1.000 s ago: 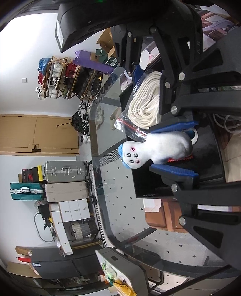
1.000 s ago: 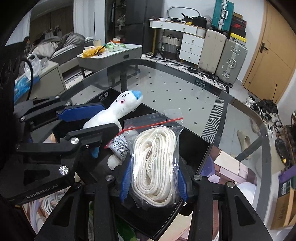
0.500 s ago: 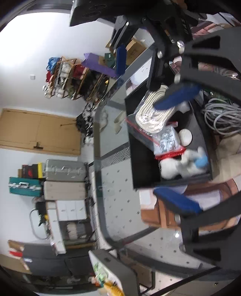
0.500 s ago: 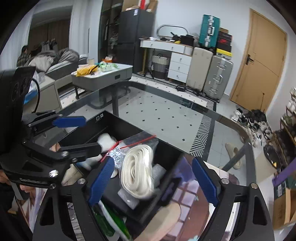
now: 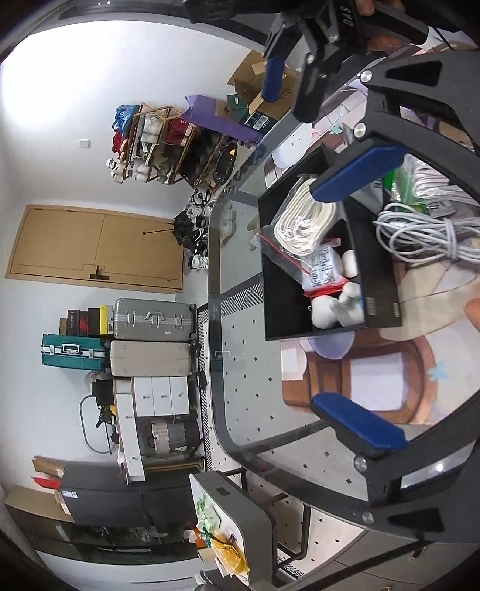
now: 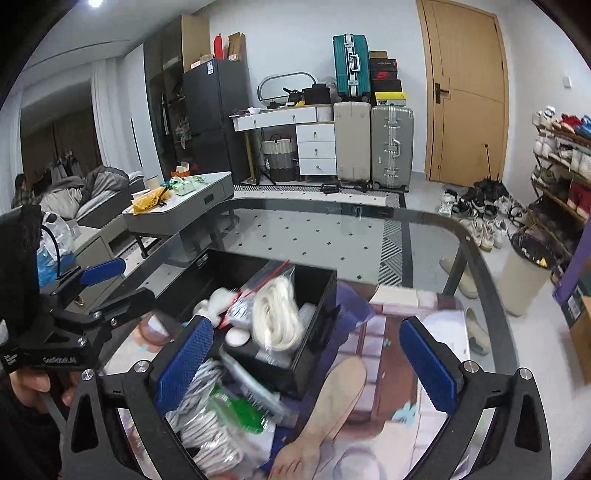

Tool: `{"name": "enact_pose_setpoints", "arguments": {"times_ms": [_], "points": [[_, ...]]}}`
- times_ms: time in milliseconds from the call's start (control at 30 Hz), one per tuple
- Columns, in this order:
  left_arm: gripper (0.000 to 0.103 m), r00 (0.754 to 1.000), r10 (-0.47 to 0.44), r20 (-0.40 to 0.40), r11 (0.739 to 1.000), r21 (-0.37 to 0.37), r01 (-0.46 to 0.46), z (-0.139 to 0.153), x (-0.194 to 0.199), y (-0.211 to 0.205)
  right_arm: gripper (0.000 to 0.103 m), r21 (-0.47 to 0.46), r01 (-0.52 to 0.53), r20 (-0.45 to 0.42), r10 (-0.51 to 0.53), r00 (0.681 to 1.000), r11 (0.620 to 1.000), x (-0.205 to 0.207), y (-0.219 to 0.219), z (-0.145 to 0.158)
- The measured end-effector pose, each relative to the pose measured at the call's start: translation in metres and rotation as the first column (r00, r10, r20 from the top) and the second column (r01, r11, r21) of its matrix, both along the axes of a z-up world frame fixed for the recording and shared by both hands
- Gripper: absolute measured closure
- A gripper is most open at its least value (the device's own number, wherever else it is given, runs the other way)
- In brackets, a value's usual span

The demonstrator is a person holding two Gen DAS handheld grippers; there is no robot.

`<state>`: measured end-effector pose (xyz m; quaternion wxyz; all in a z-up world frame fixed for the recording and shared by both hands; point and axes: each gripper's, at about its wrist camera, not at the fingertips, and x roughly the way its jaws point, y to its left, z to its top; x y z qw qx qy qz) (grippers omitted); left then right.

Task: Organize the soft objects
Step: 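Withdraw both grippers from the box back toward the remaining pile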

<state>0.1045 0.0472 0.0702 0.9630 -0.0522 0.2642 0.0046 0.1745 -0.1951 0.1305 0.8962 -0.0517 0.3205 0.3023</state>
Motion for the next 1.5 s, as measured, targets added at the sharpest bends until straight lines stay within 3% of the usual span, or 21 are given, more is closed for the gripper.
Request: {"name": "enact_pose_setpoints", "arguments": {"times_ms": [500, 1067, 1500], "points": [[0.0, 1.0, 0.025, -0.014, 0.999, 0.025, -0.025, -0.018, -0.039, -0.001, 0.001, 0.002, -0.008, -0.072, 0.008, 0.997, 1.0, -0.058, -0.01, -0.025], [0.0, 0.997, 0.018, -0.076, 0.998, 0.065, -0.013, -0.056, -0.055, -0.006, 0.001, -0.001, -0.049, -0.193, 0.048, 0.98, 0.999, -0.084, 0.015, -0.066], [0.0, 0.996, 0.013, -0.089, 0.999, -0.049, -0.018, -0.061, -0.056, 0.008, 0.001, -0.013, -0.03, -0.273, 0.025, 0.962, 0.999, -0.084, 0.042, -0.087]]}}
